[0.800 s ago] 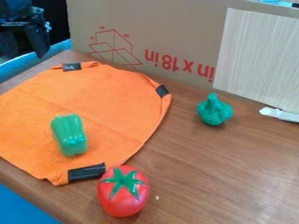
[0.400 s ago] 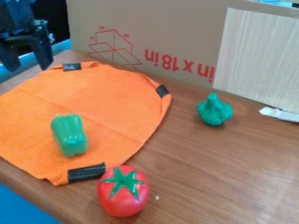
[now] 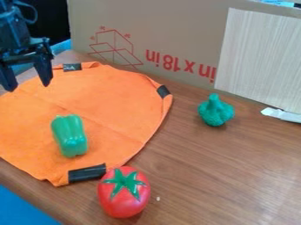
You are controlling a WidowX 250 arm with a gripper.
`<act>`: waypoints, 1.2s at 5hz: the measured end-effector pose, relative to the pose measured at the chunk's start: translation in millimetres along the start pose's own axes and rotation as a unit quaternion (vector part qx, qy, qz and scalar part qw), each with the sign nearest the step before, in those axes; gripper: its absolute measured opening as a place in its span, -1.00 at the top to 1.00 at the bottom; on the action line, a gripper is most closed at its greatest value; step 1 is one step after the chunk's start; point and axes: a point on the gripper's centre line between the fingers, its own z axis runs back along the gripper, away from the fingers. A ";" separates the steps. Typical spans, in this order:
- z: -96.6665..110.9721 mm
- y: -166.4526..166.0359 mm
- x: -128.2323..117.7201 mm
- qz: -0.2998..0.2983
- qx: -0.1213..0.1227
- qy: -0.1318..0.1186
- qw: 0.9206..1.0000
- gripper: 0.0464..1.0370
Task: Move the green object to the right side of the table, on top of the tomato
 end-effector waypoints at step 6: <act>-42.8 -32.2 -27.9 0.133 -0.062 0.021 0.989 -0.92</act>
